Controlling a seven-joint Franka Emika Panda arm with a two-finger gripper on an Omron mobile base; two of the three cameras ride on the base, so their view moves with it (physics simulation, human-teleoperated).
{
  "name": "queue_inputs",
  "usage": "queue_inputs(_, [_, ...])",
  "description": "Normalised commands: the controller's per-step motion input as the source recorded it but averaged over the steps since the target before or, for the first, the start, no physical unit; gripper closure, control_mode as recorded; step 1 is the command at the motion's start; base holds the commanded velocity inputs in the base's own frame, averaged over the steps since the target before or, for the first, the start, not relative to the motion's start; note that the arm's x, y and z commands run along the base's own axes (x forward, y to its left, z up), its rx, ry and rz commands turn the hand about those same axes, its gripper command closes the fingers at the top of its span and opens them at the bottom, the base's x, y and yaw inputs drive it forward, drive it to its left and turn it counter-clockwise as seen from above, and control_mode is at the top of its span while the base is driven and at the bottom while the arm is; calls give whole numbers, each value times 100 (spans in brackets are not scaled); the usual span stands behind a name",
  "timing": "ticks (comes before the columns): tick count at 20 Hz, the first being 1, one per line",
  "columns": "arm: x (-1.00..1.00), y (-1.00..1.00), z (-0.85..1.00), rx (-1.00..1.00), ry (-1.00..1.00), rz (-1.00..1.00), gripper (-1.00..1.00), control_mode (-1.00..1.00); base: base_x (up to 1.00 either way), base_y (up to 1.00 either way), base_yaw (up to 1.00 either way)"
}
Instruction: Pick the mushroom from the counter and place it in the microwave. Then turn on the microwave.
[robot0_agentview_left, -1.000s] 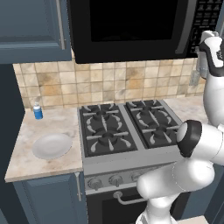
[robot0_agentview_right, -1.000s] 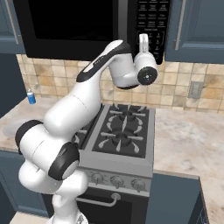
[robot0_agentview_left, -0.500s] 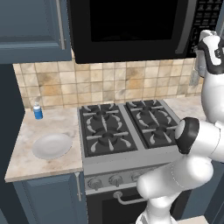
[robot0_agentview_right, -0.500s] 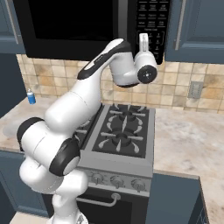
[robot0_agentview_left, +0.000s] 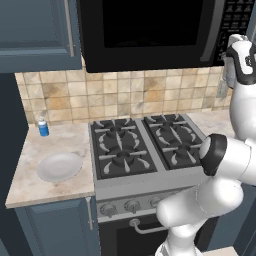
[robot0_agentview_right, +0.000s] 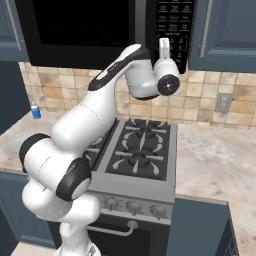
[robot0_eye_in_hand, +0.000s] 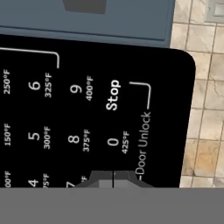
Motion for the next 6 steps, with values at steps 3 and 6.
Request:
queue_inputs(3, [6, -1, -4, 0, 0, 0, 100, -100, 0, 0, 0])
queue_inputs(6, [-6, 0, -6, 0, 0, 0, 100, -100, 0, 0, 0])
